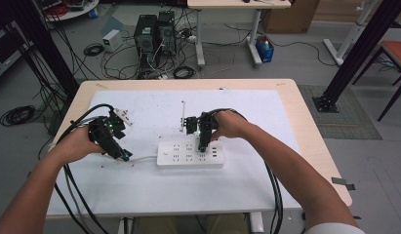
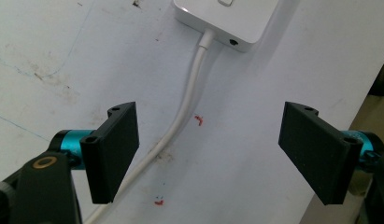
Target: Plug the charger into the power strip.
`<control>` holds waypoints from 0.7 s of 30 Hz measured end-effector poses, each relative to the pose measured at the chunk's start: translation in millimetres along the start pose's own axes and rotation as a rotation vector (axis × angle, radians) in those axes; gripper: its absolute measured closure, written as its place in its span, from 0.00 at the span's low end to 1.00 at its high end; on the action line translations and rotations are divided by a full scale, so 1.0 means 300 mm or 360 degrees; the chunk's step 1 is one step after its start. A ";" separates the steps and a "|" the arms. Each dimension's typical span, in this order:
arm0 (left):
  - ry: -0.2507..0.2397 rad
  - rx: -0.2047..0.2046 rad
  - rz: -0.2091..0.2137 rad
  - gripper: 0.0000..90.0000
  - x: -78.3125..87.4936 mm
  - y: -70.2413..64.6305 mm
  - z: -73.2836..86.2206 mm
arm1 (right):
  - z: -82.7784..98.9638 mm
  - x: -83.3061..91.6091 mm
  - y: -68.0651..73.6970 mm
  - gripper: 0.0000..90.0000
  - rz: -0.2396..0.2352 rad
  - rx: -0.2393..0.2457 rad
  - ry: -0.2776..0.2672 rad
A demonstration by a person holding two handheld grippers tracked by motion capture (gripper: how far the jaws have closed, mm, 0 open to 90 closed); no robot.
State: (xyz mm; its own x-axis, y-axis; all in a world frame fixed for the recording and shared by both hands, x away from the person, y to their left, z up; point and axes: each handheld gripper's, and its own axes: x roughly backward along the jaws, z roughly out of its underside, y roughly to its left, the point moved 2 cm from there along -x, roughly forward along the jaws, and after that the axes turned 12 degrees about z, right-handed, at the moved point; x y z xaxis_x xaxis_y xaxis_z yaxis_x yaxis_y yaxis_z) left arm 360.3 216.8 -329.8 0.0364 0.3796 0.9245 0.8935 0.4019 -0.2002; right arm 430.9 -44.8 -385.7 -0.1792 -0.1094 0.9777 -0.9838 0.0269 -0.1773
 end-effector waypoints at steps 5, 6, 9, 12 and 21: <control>0.0003 -0.0008 0.0005 0.23 -0.005 0.003 -0.002 | -0.003 0.004 0.030 0.70 0.0087 0.0042 0.0007; 0.0007 -0.0014 0.0007 0.23 -0.004 0.004 -0.003 | -0.002 0.005 0.032 0.70 0.0101 0.0045 0.0006; -0.0011 -0.0010 0.0007 0.23 -0.004 0.003 -0.004 | 0.001 0.004 0.039 0.70 0.0127 0.0051 -0.0010; -0.0006 -0.0018 0.0005 0.23 -0.006 0.004 -0.007 | 0.003 0.004 0.038 0.70 0.0120 -0.0015 -0.0015; -0.0010 -0.0036 0.0016 0.23 -0.022 -0.004 -0.025 | -0.002 0.002 0.055 0.70 0.0178 0.0004 -0.0015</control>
State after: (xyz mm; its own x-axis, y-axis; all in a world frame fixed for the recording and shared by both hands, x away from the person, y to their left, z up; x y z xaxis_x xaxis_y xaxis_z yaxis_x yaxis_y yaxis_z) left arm 362.3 207.7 -333.1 0.0428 0.3885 0.9204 0.9030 0.3792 -0.2021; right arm 414.6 -43.7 -388.0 -0.2881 -0.1152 0.9506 -0.9576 0.0371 -0.2857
